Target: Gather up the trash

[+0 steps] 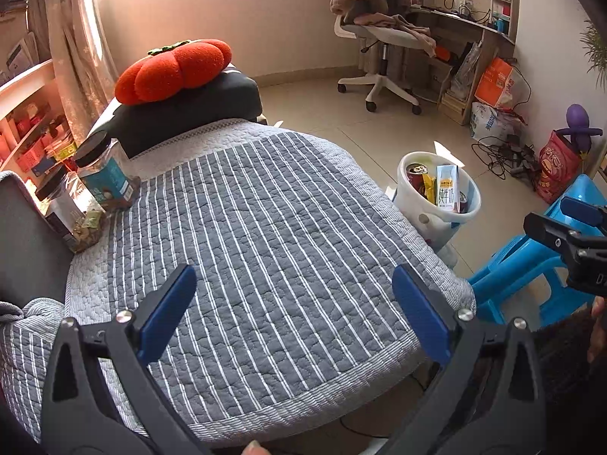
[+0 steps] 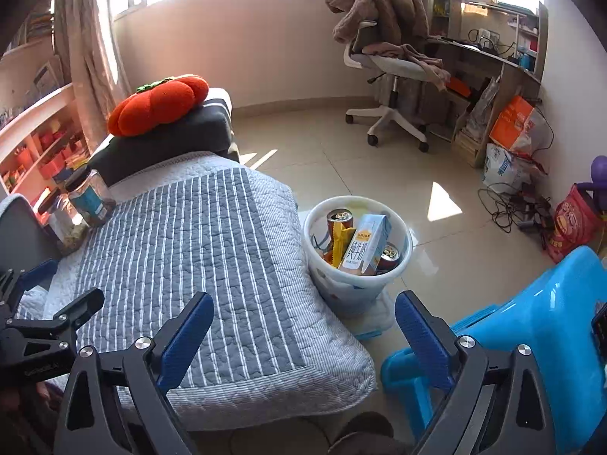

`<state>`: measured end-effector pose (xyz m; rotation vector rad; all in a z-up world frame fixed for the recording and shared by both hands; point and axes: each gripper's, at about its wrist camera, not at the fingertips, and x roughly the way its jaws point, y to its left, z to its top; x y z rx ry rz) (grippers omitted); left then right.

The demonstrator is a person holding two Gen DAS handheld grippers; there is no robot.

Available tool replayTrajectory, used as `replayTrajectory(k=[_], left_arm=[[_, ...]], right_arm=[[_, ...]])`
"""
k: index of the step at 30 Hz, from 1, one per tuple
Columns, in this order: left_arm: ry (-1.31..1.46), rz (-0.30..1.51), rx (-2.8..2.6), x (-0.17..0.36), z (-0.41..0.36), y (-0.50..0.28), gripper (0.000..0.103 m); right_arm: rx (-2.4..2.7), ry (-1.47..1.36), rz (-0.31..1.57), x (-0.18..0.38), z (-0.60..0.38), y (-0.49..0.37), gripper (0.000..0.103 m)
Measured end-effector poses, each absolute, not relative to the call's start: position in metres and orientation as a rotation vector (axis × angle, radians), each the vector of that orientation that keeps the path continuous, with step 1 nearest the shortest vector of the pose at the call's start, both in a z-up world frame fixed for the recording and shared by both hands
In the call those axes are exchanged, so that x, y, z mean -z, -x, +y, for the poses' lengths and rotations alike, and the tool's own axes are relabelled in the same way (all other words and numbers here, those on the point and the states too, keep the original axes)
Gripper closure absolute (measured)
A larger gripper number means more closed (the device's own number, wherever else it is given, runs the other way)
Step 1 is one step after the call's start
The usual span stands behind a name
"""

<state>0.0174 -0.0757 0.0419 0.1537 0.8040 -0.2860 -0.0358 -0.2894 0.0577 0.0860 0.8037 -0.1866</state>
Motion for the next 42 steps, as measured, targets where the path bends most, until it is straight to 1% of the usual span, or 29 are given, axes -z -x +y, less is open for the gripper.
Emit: replayTrajectory(k=[4, 10, 20, 42], left_arm=[[-0.139, 0.83, 0.253, -0.025, -0.072, -0.011, 0.001], [-0.133, 0.823, 0.189, -0.018, -0.071, -0.006, 0.001], [-0.105, 0.819, 0.18, -0.02, -0.069, -0.005, 0.001], [-0.087, 0.814, 0.182, -0.024, -0.069, -0.004, 0.001]], right_arm=[[0.207, -0.097, 0.776, -0.039, -0.286, 0.047, 0.005], [0.204, -0.095, 0.833, -0.019, -0.283, 0.042, 0.005], [0.217, -0.049, 0.829, -0.017, -0.276, 0.043, 0.005], [0.204, -0.048, 0.84, -0.015, -0.272, 0.042, 0.005]])
